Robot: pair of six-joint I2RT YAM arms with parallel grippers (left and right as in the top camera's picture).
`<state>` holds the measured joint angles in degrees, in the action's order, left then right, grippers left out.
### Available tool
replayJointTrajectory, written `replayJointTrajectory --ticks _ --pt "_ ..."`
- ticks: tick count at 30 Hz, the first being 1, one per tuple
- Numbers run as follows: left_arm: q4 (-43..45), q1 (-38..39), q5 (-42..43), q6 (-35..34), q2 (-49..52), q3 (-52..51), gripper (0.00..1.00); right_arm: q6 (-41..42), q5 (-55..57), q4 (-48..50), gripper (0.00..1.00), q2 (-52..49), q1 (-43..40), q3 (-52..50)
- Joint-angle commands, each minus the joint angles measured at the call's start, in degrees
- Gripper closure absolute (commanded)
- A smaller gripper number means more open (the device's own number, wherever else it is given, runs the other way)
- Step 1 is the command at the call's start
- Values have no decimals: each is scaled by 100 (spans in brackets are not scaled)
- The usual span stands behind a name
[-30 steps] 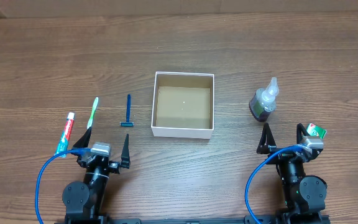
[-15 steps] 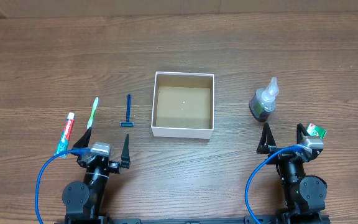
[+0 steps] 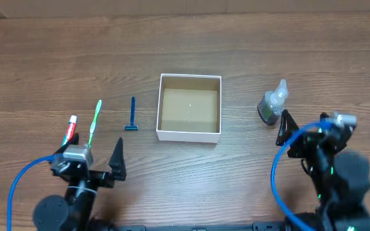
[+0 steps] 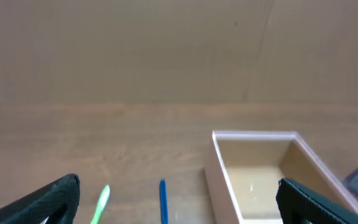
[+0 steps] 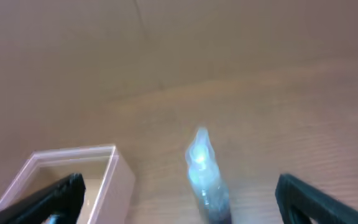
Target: Pack container
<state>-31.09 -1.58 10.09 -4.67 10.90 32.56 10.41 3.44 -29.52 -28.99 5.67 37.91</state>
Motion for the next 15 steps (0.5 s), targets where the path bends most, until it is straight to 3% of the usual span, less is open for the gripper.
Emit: replayJointTrajectory --ticks 1,5,8,11,15 --pt "-1108 22 -304 -136 1132 1298 0 -66 74 -1126 0 -1521 15 1672" --pt "-2310 22 -304 -136 2205 2365 0 -63 76 -2686 0 -2962 15 3086" --pt "-2428 22 -234 -140 2514 2538 0 -164 466 -2608 0 -3388 15 3073" --pt "-2415 22 -107 -138 2516 2535 0 -894 450 -2588 0 -4240 15 3073" --pt "-2413 22 -127 -136 2516 2535 0 -925 369 -2356 0 -5324 15 3069"
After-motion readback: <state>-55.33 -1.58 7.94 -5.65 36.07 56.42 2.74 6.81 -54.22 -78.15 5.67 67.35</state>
